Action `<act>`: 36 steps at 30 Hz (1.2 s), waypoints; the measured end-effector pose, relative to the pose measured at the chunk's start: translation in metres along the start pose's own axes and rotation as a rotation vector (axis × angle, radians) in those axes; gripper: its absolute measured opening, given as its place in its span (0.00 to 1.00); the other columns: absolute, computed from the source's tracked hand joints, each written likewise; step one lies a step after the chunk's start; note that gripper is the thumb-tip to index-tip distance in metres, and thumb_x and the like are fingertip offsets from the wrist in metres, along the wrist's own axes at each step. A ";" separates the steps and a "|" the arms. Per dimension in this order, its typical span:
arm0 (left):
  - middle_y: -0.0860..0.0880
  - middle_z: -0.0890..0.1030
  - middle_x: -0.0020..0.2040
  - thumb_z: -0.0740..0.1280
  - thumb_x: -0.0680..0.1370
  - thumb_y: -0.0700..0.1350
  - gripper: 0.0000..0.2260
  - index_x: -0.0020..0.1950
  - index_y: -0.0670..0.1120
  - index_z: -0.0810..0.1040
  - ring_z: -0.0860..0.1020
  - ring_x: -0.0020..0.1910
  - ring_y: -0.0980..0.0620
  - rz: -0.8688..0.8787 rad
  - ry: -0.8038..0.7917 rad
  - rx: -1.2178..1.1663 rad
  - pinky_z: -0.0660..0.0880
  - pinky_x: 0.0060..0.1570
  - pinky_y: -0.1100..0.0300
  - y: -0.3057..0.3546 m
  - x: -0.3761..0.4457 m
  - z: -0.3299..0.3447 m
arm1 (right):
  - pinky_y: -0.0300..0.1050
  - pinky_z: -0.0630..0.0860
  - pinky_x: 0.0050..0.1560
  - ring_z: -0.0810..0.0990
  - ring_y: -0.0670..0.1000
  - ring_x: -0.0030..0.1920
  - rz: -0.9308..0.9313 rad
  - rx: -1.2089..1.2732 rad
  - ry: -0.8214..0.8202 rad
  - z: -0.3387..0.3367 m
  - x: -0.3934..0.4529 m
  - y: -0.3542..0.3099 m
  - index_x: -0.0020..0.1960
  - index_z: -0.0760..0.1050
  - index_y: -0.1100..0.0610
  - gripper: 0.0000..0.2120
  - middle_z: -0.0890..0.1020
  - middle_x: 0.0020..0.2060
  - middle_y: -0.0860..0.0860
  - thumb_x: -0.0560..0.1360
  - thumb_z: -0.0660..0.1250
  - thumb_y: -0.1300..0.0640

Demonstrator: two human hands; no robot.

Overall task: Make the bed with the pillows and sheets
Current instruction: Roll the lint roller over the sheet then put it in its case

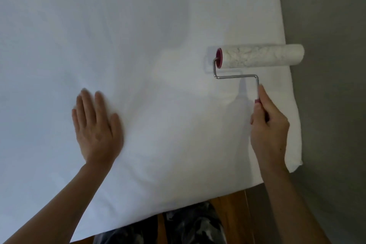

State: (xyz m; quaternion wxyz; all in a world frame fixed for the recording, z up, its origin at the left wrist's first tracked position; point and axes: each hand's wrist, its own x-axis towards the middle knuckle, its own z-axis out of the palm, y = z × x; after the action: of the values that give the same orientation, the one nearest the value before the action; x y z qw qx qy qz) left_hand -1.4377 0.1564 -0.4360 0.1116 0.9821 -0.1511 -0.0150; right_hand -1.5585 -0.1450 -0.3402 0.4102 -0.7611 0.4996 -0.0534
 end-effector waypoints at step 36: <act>0.33 0.56 0.76 0.52 0.81 0.45 0.25 0.77 0.37 0.57 0.56 0.76 0.35 -0.018 -0.030 0.030 0.52 0.75 0.42 0.009 0.001 -0.003 | 0.30 0.65 0.27 0.68 0.43 0.23 -0.013 -0.404 -0.250 -0.107 -0.107 0.053 0.66 0.69 0.33 0.17 0.74 0.23 0.46 0.79 0.57 0.46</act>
State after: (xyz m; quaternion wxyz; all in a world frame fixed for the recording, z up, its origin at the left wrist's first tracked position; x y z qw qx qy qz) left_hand -1.4396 0.1485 -0.4306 0.0942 0.9846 -0.1443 -0.0285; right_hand -1.7019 -0.1287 -0.2700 0.3079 -0.8316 0.4406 0.1395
